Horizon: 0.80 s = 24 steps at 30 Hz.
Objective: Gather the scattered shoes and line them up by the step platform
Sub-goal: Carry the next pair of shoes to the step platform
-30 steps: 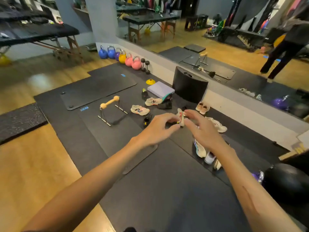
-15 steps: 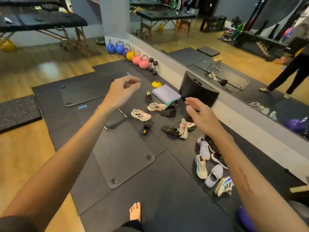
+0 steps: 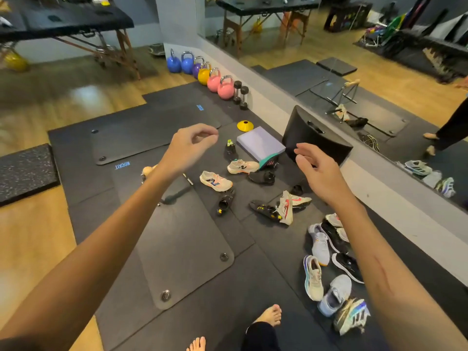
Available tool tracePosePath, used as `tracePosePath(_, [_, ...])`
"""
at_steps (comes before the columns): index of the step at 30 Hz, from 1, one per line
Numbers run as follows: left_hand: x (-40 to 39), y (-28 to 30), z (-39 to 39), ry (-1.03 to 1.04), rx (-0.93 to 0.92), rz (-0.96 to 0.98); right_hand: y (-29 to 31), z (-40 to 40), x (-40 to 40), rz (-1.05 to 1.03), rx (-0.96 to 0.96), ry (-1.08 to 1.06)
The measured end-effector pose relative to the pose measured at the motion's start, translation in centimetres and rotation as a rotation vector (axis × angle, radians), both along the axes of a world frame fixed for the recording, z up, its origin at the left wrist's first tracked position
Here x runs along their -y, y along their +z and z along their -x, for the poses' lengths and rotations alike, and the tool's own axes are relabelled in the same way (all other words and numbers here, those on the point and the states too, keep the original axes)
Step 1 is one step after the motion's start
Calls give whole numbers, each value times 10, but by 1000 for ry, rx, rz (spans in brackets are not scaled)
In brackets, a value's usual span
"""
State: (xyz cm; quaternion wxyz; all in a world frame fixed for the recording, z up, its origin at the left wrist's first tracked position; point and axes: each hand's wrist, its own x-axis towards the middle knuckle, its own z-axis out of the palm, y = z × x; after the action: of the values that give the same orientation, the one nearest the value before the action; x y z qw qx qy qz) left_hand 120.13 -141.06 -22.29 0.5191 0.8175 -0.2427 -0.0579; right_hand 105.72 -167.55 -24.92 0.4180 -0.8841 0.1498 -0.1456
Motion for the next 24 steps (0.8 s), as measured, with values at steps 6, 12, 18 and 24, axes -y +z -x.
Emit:
tracePosePath(6, [80,2,-43,71,22,12,-16,-55,91,20,-25,98])
tracePosePath(12, [150,8,-62,114,37,-10,-22,-120,149,40,-81,254])
tracePosePath(18, [178,-11,-108,145,33,-94,-35,-189,177,-8,-77,315])
tracePosePath(24, [189,-33,-183,151,-15,-81,-41,-263,193,-10,-108,329])
